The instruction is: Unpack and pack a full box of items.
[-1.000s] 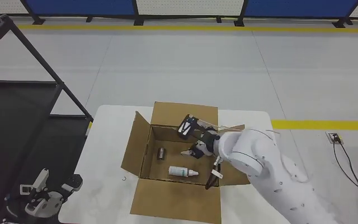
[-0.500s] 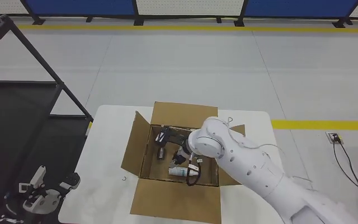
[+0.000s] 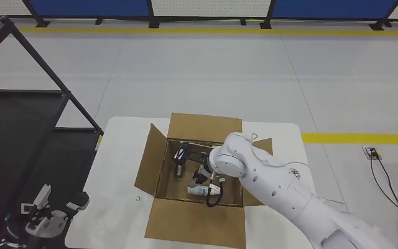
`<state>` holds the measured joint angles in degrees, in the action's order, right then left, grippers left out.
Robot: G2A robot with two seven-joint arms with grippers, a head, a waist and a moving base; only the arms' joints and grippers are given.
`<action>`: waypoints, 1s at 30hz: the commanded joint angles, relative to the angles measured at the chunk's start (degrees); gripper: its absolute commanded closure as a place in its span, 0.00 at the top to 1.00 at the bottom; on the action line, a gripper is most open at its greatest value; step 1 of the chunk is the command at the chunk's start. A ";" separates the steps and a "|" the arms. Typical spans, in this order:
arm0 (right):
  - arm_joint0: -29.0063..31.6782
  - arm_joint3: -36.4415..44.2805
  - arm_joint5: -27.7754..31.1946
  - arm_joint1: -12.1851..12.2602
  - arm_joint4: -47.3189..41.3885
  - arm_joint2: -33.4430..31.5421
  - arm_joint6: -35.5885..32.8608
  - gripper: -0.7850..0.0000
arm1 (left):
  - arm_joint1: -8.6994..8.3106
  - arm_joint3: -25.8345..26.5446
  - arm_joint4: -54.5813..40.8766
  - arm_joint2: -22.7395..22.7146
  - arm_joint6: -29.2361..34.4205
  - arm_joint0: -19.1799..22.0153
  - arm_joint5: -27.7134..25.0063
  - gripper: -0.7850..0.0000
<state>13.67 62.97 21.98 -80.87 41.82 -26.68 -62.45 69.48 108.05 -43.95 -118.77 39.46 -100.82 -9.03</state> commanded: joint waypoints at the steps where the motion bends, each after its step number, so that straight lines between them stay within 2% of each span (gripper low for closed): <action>1: -0.70 -1.99 1.43 -1.13 2.24 2.17 0.44 1.00 | 0.00 0.00 0.00 0.00 0.00 0.00 0.00 1.00; 6: -2.82 -12.19 7.55 -5.88 4.16 7.36 3.89 1.00 | 0.00 0.00 0.00 0.00 0.00 0.00 0.00 1.00; 12: -4.00 -23.56 11.52 -11.67 5.75 11.26 7.87 1.00 | 0.00 0.00 0.00 0.00 0.00 0.00 0.00 1.00; 18: -3.84 -31.94 13.56 -16.49 7.89 13.63 11.05 1.00 | 0.00 0.00 0.00 0.00 0.00 0.00 0.00 1.00; 23: -3.72 -36.86 13.76 -19.46 9.50 14.58 12.31 1.00 | 0.00 0.00 0.00 0.00 0.00 0.00 0.00 1.00; 24: -3.70 -37.73 13.87 -19.93 9.66 14.64 12.53 0.92 | 0.00 0.00 0.00 0.00 0.00 0.00 0.00 1.00; 26: -3.73 -39.44 13.74 -20.77 9.99 14.70 12.77 0.49 | 0.00 0.00 0.00 0.00 0.00 0.00 0.00 1.00; 28: -3.82 -40.81 13.90 -21.46 10.26 14.67 13.23 0.40 | 0.00 0.00 0.00 0.00 0.00 0.00 0.00 1.00; 30: -3.88 -42.21 14.48 -21.99 10.40 14.57 13.90 0.27 | 0.00 0.00 0.00 0.00 0.00 0.00 0.00 1.00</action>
<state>9.82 21.53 36.08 -102.61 52.16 -12.04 -48.93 69.48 108.05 -43.95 -118.77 39.46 -100.82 -9.03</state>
